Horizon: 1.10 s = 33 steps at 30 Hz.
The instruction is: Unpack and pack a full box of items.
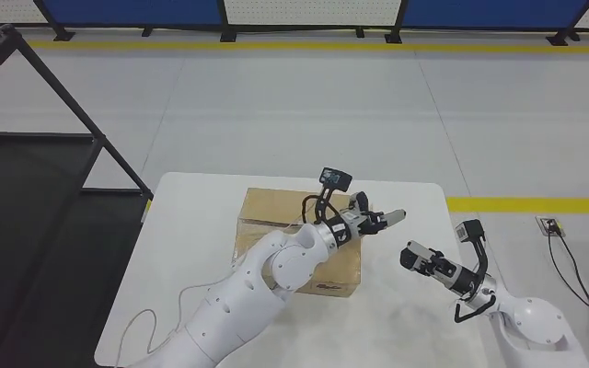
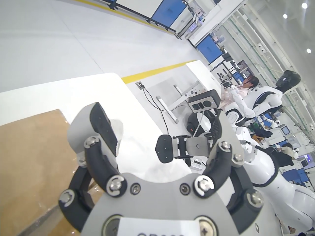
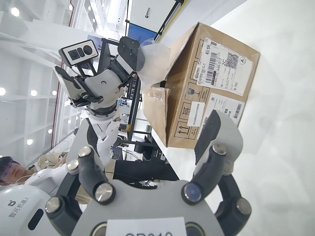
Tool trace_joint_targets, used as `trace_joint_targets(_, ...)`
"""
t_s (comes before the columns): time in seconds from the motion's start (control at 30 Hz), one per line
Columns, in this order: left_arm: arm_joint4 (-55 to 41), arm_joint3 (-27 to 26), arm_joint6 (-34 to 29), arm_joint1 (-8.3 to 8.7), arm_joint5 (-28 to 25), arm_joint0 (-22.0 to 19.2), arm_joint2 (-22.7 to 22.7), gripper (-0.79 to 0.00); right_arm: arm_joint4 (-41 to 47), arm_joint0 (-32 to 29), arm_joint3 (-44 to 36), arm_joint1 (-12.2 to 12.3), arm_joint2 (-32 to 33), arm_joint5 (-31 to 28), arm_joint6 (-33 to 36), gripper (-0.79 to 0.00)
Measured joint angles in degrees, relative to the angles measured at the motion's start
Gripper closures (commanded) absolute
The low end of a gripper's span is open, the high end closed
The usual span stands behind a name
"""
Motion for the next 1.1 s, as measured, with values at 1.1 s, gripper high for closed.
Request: trace_joint_targets(1.1,-21.03,-33.76,-34.66,11.85,-8.64,39.38,-59.47,-0.785,-5.52,11.97,2.29,-0.02,-8.71,6.08,-1.33,-0.785)
